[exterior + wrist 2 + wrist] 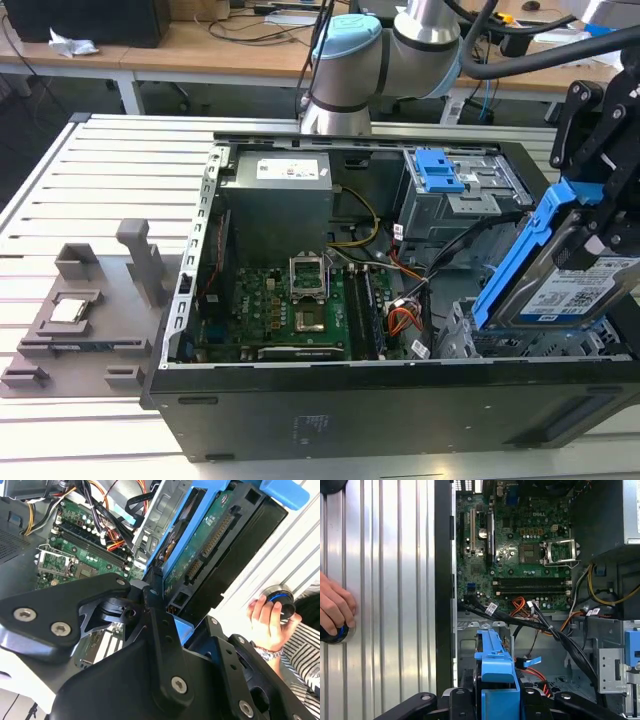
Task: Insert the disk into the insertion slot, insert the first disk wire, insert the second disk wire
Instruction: 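Insert the disk into the insertion slot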
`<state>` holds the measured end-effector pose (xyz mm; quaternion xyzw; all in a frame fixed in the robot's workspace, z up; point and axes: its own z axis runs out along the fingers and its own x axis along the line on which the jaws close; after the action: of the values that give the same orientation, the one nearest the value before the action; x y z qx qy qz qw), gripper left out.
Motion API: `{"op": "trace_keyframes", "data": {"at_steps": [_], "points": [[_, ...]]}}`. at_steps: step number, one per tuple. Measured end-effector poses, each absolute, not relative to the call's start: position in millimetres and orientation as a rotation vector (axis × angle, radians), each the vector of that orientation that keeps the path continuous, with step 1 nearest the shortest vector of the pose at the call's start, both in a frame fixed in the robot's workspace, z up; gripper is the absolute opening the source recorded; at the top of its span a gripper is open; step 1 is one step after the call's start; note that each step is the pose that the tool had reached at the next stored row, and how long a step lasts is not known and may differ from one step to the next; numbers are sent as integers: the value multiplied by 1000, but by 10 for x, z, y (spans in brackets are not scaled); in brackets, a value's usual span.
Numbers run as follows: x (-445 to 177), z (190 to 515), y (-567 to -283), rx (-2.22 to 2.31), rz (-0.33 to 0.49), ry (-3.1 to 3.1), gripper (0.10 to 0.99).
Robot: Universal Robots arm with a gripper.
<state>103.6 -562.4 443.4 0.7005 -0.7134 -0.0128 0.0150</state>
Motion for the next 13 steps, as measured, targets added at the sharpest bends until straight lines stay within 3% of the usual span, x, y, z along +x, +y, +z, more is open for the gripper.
{"op": "trace_keyframes", "data": {"at_steps": [13], "points": [[1036, 4353, -5623, 2180, -40, -2220, 365]]}}
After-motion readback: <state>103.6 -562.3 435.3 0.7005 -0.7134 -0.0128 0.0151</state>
